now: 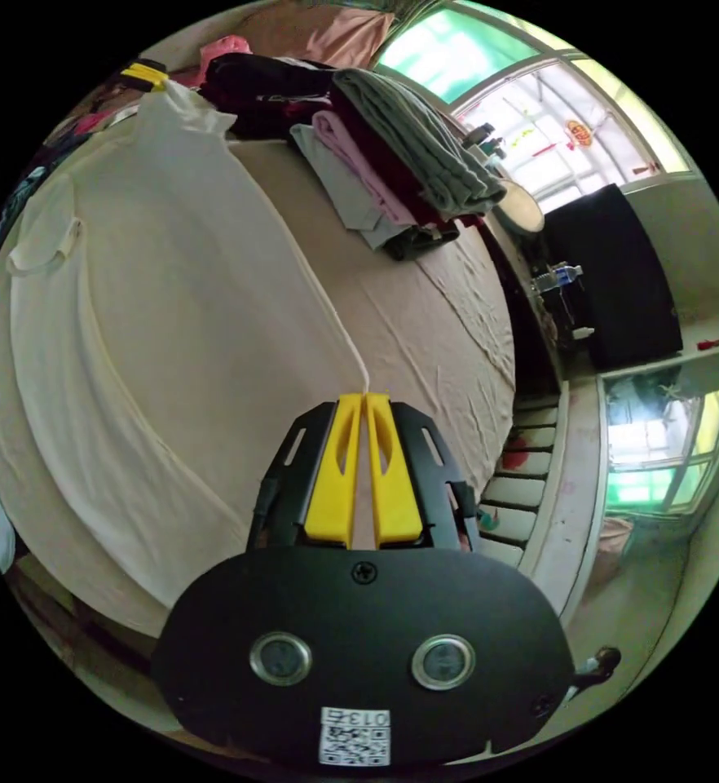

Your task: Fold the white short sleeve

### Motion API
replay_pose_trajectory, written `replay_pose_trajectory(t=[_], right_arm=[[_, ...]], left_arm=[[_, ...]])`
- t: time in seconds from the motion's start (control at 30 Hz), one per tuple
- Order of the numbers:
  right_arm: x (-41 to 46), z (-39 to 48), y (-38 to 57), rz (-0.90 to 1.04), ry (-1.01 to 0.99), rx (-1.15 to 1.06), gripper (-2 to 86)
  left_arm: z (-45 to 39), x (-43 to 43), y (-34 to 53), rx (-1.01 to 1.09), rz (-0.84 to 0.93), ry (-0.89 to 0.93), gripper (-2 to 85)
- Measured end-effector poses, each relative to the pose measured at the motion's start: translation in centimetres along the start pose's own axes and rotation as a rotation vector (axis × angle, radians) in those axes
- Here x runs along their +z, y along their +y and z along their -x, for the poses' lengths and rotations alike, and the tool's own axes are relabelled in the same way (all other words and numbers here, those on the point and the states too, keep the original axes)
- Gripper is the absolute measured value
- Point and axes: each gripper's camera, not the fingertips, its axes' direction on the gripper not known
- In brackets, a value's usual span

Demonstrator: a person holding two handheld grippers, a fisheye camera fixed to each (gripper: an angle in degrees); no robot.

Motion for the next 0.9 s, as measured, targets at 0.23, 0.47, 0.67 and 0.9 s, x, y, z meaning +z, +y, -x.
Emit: replay_pose_trajectory(t=[0.23, 0.47, 0.67, 0.9], right_arm=[[-2.7, 8.4, 3.1, 0.063, 0.113, 0.073, 0.5], [-4.7, 12.8, 3.3, 0.107, 0.206, 0.082, 0.6], [-6.8, 14.4, 4.3, 0.092, 0.147, 0.095, 1.4], [-8.7, 14.8, 5.9, 0.164, -0.004, 0.071, 6.5]], left_arm=[[-8.4, -1.2, 5.7, 0.047, 0.138, -0.035, -0.1], [-10.8, -1.1, 7.6, 0.038, 0.193, -0.089, -0.2], [-10.6, 0.2, 9.0, 0.022, 0.227, -0.040, -0.1], [-11.5, 1.8, 11.0, 0.036, 0.325, 0.034, 0.4]])
